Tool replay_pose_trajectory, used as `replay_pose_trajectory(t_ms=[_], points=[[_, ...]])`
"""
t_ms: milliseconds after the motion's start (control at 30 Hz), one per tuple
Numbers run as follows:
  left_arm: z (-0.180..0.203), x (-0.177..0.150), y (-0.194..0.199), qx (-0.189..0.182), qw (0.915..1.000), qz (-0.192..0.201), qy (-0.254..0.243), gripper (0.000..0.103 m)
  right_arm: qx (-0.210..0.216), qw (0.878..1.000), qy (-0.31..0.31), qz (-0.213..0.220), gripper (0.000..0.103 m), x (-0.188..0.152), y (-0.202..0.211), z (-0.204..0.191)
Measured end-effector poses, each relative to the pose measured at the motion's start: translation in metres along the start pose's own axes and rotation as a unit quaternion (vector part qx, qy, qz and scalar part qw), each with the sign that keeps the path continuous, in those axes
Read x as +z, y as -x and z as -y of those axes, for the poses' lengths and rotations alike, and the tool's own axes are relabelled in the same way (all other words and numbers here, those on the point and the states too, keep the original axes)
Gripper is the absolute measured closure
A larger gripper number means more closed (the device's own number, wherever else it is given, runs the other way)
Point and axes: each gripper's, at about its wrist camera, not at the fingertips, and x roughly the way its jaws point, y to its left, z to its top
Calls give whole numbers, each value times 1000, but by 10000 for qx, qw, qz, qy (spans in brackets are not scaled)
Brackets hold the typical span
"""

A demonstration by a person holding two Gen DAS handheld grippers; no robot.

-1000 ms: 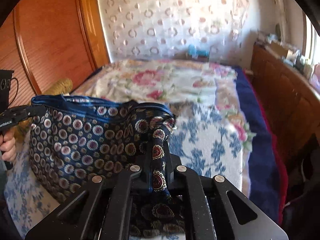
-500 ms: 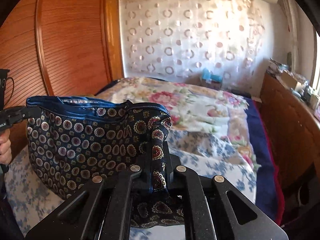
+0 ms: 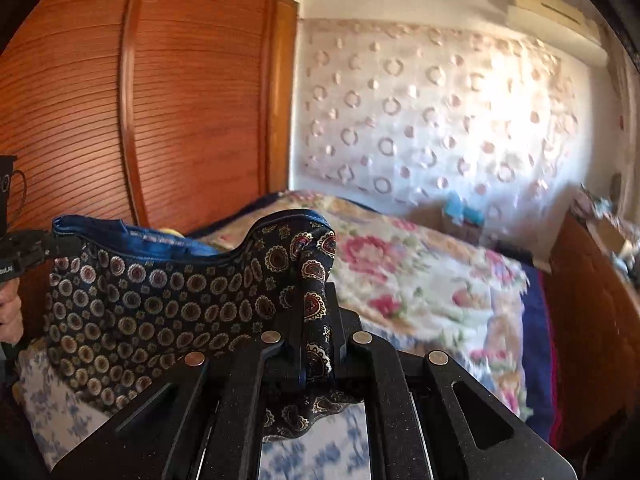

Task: Fold small clothes
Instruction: 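Lift the folded shirt with both tools and carry it toward the yellow plush toy, then lower the folded shirt onto the mustard cloth beside the plush toy and open both tools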

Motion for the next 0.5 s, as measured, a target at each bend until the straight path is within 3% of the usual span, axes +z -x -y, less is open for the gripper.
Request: replay_pose_trajectory(t_ms=[300, 500], points=[[-38, 27, 28, 457, 9981, 420, 23, 102, 317, 9981, 439, 284, 100, 64, -39, -39], [-72, 5, 37, 850, 9944, 486, 402, 102, 516, 9960, 682, 257, 100, 93, -81, -64]])
